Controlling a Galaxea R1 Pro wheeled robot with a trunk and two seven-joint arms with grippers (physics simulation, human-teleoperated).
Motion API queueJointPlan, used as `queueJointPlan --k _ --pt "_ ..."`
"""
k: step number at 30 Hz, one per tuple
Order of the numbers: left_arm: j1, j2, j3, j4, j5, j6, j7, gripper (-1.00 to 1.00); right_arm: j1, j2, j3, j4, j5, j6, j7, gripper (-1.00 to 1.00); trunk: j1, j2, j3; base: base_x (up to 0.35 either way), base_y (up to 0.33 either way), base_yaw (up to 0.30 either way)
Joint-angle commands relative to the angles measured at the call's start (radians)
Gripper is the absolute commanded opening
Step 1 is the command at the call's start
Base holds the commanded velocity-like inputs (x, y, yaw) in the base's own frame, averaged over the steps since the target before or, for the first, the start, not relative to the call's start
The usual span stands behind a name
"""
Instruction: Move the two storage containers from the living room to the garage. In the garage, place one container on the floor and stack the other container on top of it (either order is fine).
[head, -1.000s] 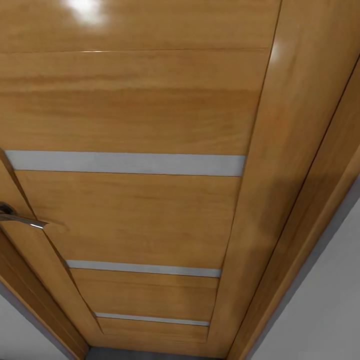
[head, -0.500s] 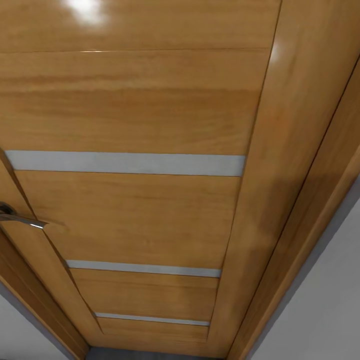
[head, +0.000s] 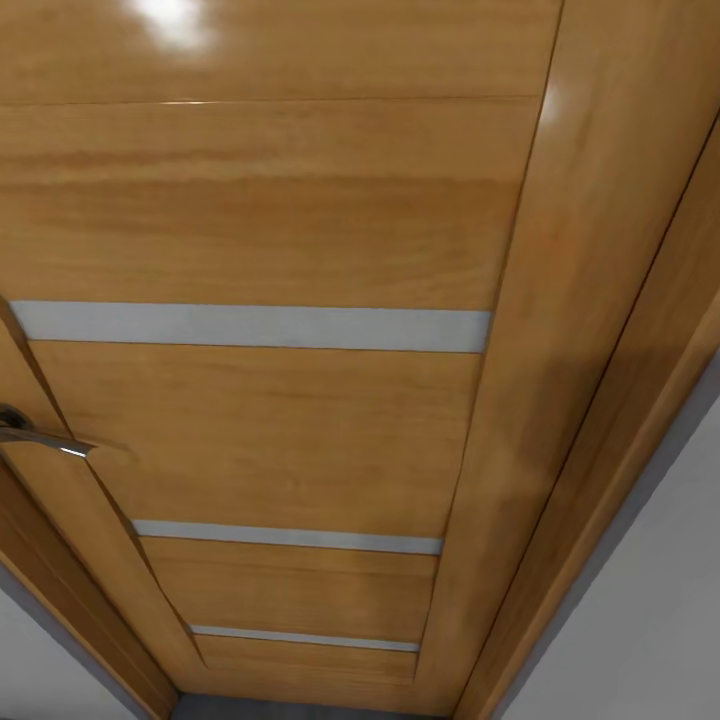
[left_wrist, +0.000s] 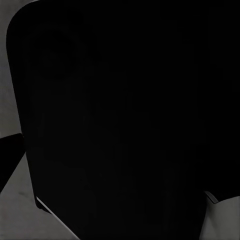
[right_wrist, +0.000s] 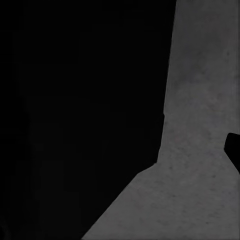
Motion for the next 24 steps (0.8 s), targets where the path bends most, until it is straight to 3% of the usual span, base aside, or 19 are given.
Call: queueJointPlan --k 1,11,14,19,21,24 --pt "-0.001 -0.001 -0.001 0.001 -0.001 -0.004 -0.001 1.00 0.000 -0.001 0.000 0.000 0.001 -0.001 0.002 1.00 0.000 0.000 -0.001 0.000 0.000 0.000" --pt "-0.001 0.000 0.000 0.001 0.000 -0.005 0.000 1.00 0.000 -0.001 -0.008 0.002 -0.007 -0.001 0.000 1.00 0.000 0.000 -0.001 0.000 0.000 0.000" --pt "-0.001 0.001 0.000 -0.021 0.000 -0.033 -0.001 1.00 0.000 0.003 -0.010 0.000 -0.009 -0.001 0.000 1.00 0.000 0.000 -0.001 0.000 0.000 0.000" --pt "0.001 0.004 0.000 -0.129 0.000 -0.072 0.001 1.00 0.000 0.008 -0.006 -0.002 -0.010 -0.001 0.000 1.00 0.000 0.000 -0.001 0.000 0.000 0.000" --pt "0.002 0.005 0.000 -0.233 0.001 -0.071 0.002 1.00 0.000 0.009 -0.005 -0.004 -0.010 -0.001 0.000 1.00 0.000 0.000 -0.001 0.000 0.000 0.000" --pt "0.020 0.006 -0.001 -0.447 0.001 -0.010 0.000 1.00 0.000 0.009 -0.006 -0.017 -0.011 -0.001 0.000 1.00 0.000 0.000 -0.001 0.000 0.000 0.000"
